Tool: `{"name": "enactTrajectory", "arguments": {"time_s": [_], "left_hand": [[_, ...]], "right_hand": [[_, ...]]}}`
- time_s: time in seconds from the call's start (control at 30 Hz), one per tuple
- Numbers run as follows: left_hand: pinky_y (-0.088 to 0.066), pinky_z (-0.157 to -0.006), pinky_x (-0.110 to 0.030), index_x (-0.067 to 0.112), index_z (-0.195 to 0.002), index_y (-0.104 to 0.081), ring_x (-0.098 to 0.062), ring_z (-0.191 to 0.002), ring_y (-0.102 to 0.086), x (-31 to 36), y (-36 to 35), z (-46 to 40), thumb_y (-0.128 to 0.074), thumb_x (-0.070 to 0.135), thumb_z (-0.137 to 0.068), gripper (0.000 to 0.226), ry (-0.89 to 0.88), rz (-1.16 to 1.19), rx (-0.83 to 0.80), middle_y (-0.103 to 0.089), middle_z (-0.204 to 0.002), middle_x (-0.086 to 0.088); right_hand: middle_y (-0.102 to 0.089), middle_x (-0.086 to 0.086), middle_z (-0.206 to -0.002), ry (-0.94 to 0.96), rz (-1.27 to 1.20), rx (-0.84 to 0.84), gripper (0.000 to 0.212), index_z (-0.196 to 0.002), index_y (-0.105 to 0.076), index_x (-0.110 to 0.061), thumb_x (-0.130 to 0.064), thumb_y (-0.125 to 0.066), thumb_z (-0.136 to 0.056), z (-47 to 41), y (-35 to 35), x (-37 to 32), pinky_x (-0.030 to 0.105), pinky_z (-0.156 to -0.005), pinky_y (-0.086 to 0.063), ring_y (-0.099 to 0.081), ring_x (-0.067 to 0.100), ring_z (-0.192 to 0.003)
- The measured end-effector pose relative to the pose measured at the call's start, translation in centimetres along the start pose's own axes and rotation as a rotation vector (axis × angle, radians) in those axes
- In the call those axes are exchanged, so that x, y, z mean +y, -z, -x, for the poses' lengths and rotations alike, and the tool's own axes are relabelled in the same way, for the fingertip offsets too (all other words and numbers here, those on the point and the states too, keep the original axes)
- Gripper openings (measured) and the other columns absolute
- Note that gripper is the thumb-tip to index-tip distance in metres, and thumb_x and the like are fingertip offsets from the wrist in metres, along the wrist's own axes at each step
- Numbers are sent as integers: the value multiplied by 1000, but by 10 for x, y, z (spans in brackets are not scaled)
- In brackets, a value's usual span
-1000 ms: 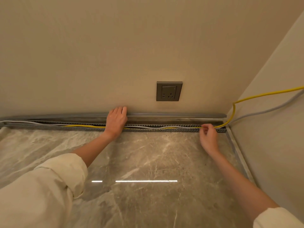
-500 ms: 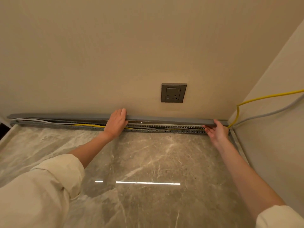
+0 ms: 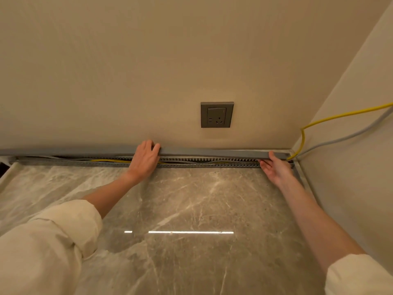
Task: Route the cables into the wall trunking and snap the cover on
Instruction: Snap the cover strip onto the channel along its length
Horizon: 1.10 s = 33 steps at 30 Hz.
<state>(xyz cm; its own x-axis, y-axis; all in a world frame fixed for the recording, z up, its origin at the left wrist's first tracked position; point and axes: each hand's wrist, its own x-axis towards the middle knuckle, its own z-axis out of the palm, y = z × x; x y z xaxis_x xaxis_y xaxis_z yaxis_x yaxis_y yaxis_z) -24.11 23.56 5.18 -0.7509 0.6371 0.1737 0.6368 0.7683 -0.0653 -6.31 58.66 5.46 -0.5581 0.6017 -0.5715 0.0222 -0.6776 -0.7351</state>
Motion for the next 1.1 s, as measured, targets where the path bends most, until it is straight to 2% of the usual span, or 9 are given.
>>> {"name": "enactTrajectory", "arguments": {"time_s": [0.1,0.23,0.33,0.43,0.53,0.63,0.9,1.0,1.1], "left_hand": [[-40,-77,-43,-1,-105,-50,-33,-89,-45,1,-12,5,-46,5,-88,18,29,4,-46,-50,-101,-20],[-40,-85,-42,3,-115,-47,-33,-95,-47,9,-16,-1,-48,15,-86,31,27,43,-94,-49,-106,-18],[-40,-94,-42,8,-125,-43,-31,-104,-49,40,-13,-12,-51,27,-82,47,-117,141,-139,-50,-113,-15],[-45,-92,-40,11,-127,-42,-29,-105,-53,89,-6,-32,-53,36,-84,51,-271,227,-143,-55,-118,-13],[-48,-84,-40,10,-123,-45,-30,-100,-57,143,0,-57,-54,39,-88,47,-389,259,-209,-59,-115,-14],[-49,-82,-42,8,-124,-45,-33,-104,-56,188,1,-78,-56,38,-89,47,-441,244,-305,-58,-117,-16],[-48,-82,-40,7,-112,-56,-33,-104,-59,241,-11,-93,-62,29,-88,33,-296,541,-284,-65,-113,-15],[-50,-80,-40,8,-109,-58,-32,-100,-60,243,-14,-93,-68,28,-82,35,-224,587,-267,-67,-109,-13],[-49,-77,-40,9,-105,-56,-32,-98,-60,248,-17,-91,-70,24,-80,32,-183,581,-248,-67,-107,-13]], "right_hand": [[-56,24,-127,10,22,2,32,-123,-47,-1,-13,-55,-94,-3,1,3,31,-74,-53,-60,27,-99],[-54,27,-127,2,41,-39,24,-115,-47,-1,-13,-53,-95,-7,6,6,28,-67,-56,-64,26,-90],[-51,27,-128,-14,53,-82,29,-118,-45,1,-15,-53,-95,-10,11,5,26,-68,-56,-64,25,-85],[-55,25,-117,-6,87,-96,34,-120,-44,3,-17,-54,-95,-11,15,5,27,-70,-55,-66,24,-83],[-66,16,-97,-1,175,-93,26,-110,-51,-2,-23,-55,-95,-13,21,5,21,-57,-53,-67,17,-75],[-70,8,-78,-24,252,-98,19,-93,-56,-7,-25,-52,-96,-17,29,4,17,-38,-42,-61,8,-50],[-62,9,-77,-79,319,-125,27,-82,-59,-3,-24,-51,-97,-28,40,3,14,-28,-25,-43,2,-32],[-58,9,-67,0,386,-37,31,-76,-59,-3,-26,-53,-96,-28,42,6,13,-28,-24,-41,3,-30],[-56,10,-62,110,455,127,36,-71,-56,-6,-26,-44,-99,-29,46,7,13,-30,-25,-41,6,-29]]}}
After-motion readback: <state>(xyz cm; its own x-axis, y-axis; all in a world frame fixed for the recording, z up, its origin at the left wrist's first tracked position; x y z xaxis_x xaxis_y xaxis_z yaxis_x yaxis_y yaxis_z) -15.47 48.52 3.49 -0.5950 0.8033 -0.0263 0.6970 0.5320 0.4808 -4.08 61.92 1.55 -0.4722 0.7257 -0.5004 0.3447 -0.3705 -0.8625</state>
